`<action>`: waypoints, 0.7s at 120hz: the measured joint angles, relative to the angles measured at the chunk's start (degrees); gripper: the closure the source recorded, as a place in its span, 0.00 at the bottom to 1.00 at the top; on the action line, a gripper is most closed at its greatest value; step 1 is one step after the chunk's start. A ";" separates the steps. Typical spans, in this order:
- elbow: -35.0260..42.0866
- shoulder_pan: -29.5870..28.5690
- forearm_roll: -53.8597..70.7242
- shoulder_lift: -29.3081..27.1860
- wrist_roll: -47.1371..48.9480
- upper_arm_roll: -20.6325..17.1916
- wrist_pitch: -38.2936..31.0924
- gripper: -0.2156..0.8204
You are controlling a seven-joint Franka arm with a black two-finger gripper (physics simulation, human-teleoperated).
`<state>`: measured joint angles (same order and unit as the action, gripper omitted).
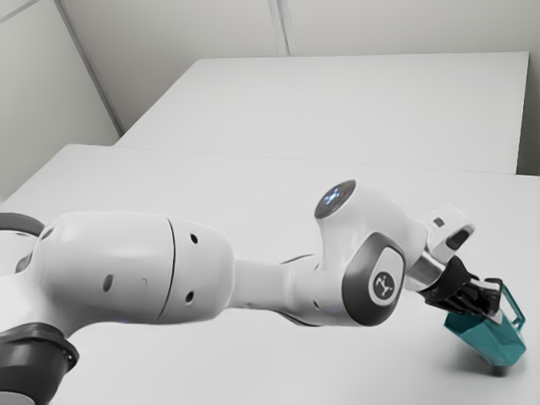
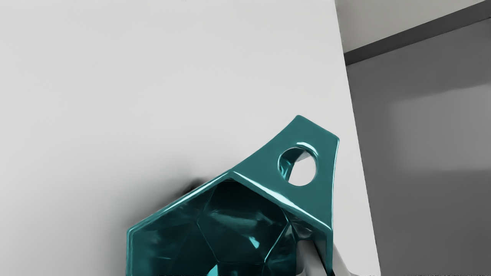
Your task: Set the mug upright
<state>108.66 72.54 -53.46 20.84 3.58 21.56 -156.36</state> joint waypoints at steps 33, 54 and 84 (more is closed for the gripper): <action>2.79 -2.16 6.61 -6.24 1.00 2.90 2.08 0.97; 4.73 -8.34 14.76 -10.20 2.11 5.33 5.69 0.97; 8.26 -19.76 29.69 -16.29 5.46 6.36 12.58 0.97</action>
<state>116.93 52.78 -23.78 4.55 9.05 27.92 -143.78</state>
